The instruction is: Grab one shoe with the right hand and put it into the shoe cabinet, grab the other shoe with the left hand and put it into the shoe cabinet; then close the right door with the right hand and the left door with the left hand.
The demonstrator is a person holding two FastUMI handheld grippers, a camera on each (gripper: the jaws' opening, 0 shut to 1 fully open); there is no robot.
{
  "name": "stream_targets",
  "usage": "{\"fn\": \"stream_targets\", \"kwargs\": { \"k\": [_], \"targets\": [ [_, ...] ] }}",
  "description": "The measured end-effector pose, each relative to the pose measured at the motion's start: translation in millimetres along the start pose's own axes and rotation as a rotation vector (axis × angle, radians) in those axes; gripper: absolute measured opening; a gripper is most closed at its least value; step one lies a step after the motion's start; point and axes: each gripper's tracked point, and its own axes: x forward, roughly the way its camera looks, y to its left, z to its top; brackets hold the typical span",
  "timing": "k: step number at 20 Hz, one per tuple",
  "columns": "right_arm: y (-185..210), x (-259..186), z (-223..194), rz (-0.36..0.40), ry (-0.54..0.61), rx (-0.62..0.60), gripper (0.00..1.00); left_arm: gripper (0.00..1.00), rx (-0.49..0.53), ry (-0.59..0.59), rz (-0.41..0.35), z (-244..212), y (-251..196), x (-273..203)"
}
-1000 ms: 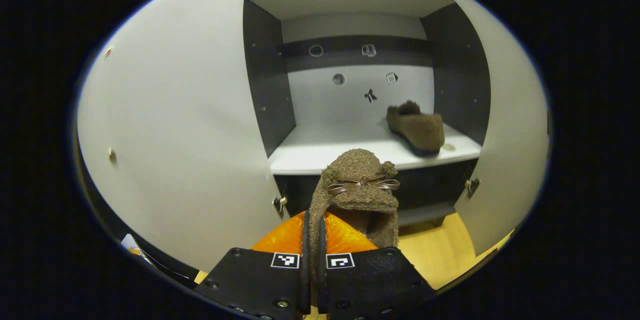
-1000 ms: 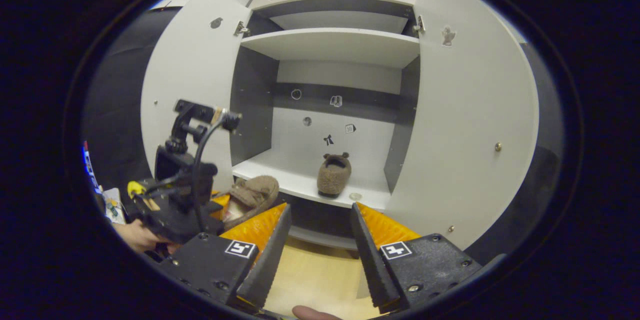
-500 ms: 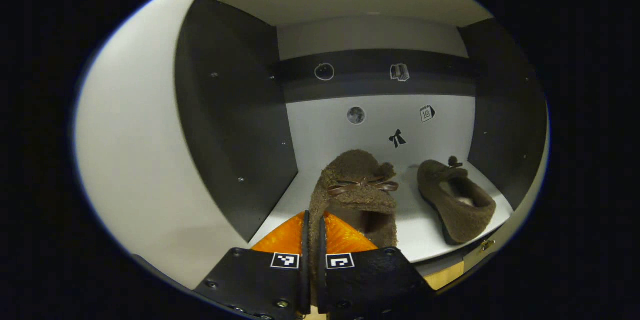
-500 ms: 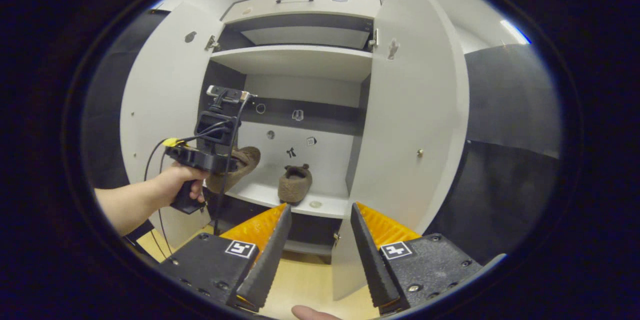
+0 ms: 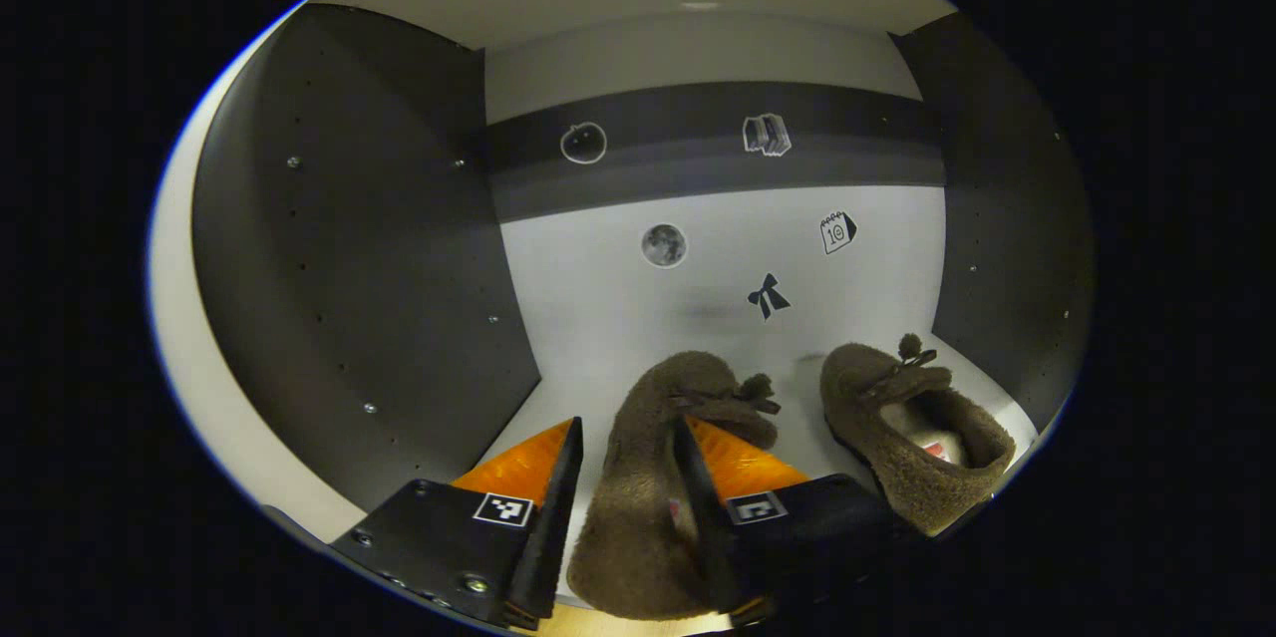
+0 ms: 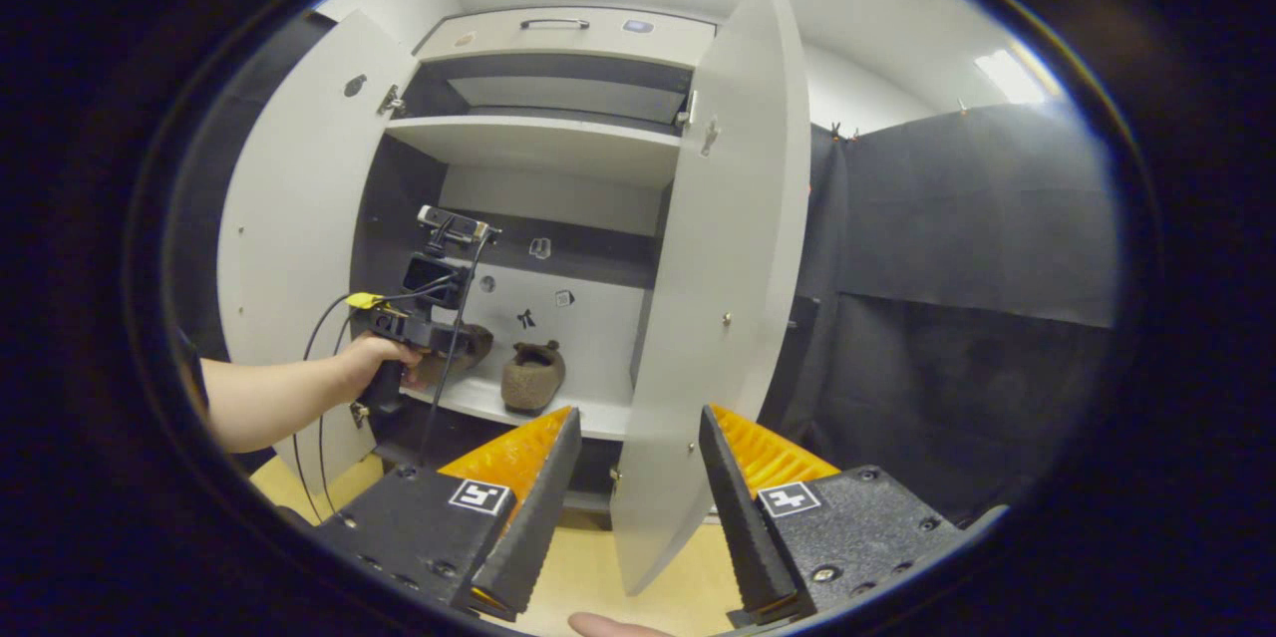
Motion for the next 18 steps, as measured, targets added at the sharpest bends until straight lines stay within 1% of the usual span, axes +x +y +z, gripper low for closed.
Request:
{"fn": "stream_targets", "kwargs": {
  "k": [1, 2, 3, 4, 5, 7, 8, 9, 10, 11, 12, 13, 14, 15, 17, 18],
  "targets": [
    [0.4, -1.9, 2.0, 0.001, -0.005, -0.001, 0.76, 0.60, 0.012, -0.017, 0.023, 2.3, 6.8, -7.3],
    [0.3, -3.5, 5.4, -0.005, -0.021, -0.003, 0.77, 0.66, 0.022, -0.033, 0.047, 2.5, 13.0, -18.9],
    [-1.0, -6.0, 8.9, -0.015, -0.040, -0.005, 0.77, 0.61, 0.012, -0.087, 0.070, 10.6, 20.4, -32.2],
    [-2.0, -7.7, 11.4, -0.025, -0.056, -0.005, 0.80, 0.61, -0.014, -0.158, 0.036, 22.6, 17.6, -49.6],
    [-3.6, -7.7, 13.1, -0.035, -0.065, 0.002, 0.77, 0.61, -0.046, -0.220, -0.009, 34.7, 12.5, -70.3],
    [-5.7, -4.4, 11.5, -0.039, -0.060, 0.042, 0.77, 0.61, -0.090, -0.308, -0.083, 50.0, 8.0, -116.2],
    [-7.0, -1.0, 10.2, -0.034, -0.053, 0.076, 0.77, 0.65, -0.103, -0.336, -0.103, 52.5, 9.5, -131.3],
    [-8.7, 3.1, 8.9, -0.032, -0.045, 0.113, 0.76, 0.67, -0.114, -0.358, -0.112, 50.3, 15.4, -144.1],
    [-9.7, 6.6, 5.3, -0.024, -0.031, 0.143, 0.77, 0.81, -0.121, -0.372, -0.124, 47.1, 15.8, -155.5],
    [-6.8, 8.2, 2.4, -0.009, -0.018, 0.163, 0.76, 0.78, -0.126, -0.381, -0.132, 45.0, 18.7, -168.9],
    [-4.3, 10.6, -2.7, 0.003, -0.008, 0.173, 0.76, 0.76, -0.137, -0.378, -0.123, 41.8, 24.5, -180.4],
    [-1.5, 13.5, -8.9, 0.015, 0.006, 0.177, 0.75, 0.77, -0.147, -0.379, -0.140, 41.3, 25.9, -194.5],
    [2.3, 15.6, -16.2, 0.027, 0.026, 0.178, 0.79, 0.77, -0.157, -0.381, -0.150, 42.6, 29.5, -211.4],
    [6.3, 16.4, -23.0, 0.038, 0.050, 0.179, 0.76, 0.77, -0.160, -0.379, -0.164, 41.7, 30.7, -222.9],
    [7.6, 13.1, -29.2, 0.035, 0.069, 0.189, 0.76, 0.78, -0.175, -0.368, -0.197, 33.6, 35.6, -247.8],
    [1.7, 8.9, -29.8, 0.012, 0.058, 0.193, 0.76, 0.83, -0.189, -0.366, -0.208, 28.4, 35.4, -258.8]
  ]
}}
